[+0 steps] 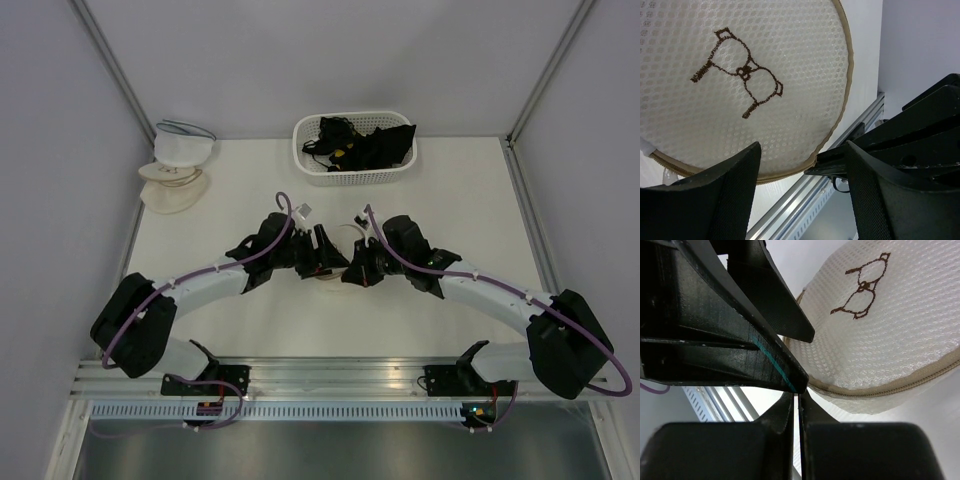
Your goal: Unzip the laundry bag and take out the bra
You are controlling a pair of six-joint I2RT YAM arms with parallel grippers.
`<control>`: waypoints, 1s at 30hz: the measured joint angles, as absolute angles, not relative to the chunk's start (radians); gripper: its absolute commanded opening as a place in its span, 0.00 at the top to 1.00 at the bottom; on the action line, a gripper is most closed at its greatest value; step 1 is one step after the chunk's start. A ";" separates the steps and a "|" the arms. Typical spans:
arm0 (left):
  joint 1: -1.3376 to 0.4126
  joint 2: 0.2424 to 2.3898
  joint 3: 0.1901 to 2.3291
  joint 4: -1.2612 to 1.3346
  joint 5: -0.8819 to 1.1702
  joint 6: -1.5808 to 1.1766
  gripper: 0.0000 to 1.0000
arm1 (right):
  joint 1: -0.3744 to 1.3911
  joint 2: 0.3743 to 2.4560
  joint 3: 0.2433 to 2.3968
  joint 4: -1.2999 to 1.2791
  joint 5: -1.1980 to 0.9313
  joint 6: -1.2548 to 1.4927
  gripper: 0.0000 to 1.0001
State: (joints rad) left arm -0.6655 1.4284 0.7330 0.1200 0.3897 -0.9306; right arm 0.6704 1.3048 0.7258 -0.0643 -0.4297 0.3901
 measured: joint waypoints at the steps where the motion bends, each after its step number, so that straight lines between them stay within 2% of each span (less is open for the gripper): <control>1: -0.665 1.428 0.732 0.124 0.389 -0.935 0.29 | 0.670 1.304 0.726 -0.064 -0.427 0.390 1.00; 3: -0.668 1.413 0.721 0.128 0.365 -0.938 0.29 | 0.670 1.304 0.725 -0.066 -0.416 0.390 1.00; 8: -0.670 1.288 0.669 0.097 0.281 -0.976 0.19 | 0.670 1.301 0.724 -0.068 -0.380 0.390 1.00; 16: -0.679 1.117 0.550 0.061 0.179 -1.185 0.10 | 0.671 1.291 0.724 -0.067 -0.339 0.396 1.00; 19: -0.683 1.110 0.532 0.049 0.167 -1.249 0.06 | 0.673 1.289 0.719 -0.063 -0.338 0.396 1.00; 24: -0.687 1.137 0.519 0.110 0.167 -1.345 0.05 | 0.691 1.275 0.705 -0.062 -0.339 0.384 1.00; 30: -0.694 1.264 0.515 0.226 0.188 -1.438 0.05 | 0.731 1.251 0.691 -0.057 -0.339 0.370 1.00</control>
